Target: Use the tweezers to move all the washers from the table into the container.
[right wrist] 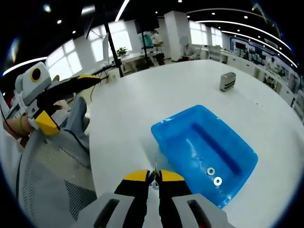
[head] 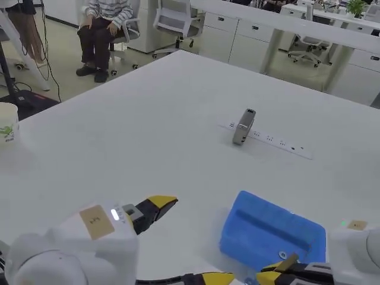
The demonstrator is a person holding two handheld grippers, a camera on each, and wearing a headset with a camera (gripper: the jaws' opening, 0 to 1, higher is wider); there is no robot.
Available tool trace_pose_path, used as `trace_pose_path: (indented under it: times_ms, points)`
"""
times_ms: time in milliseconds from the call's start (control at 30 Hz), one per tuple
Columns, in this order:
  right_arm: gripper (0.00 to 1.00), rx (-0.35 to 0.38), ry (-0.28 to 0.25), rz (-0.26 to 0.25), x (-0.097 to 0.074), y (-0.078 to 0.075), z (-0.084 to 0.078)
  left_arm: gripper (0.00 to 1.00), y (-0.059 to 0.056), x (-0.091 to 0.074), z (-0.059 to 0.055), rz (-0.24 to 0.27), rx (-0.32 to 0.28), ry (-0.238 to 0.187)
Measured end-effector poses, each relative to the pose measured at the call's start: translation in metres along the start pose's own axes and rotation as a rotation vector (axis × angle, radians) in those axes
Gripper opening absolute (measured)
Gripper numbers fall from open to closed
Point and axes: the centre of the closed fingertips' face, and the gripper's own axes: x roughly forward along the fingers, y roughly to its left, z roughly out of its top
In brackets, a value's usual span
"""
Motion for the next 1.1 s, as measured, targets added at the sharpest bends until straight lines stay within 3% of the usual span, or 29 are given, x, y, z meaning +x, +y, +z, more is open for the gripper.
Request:
trace_pose_path:
  times_ms: [867,933,1000,1100]
  points:
    - [0.03,-0.049,-0.005,-0.006,0.003,0.01,0.001,0.71,-0.002,0.0,-0.001,-0.008,0.005,0.008]
    - [0.03,-0.071,-0.018,-0.004,0.005,0.014,0.001,0.71,-0.002,0.0,0.0,-0.009,0.003,0.004]
    - [0.02,-0.138,-0.011,-0.022,0.005,0.014,0.001,0.71,-0.002,0.0,0.002,-0.01,-0.003,-0.008]
    - [0.01,-0.14,-0.01,-0.032,0.005,0.013,0.001,0.71,-0.001,-0.001,0.003,-0.01,-0.015,-0.02]
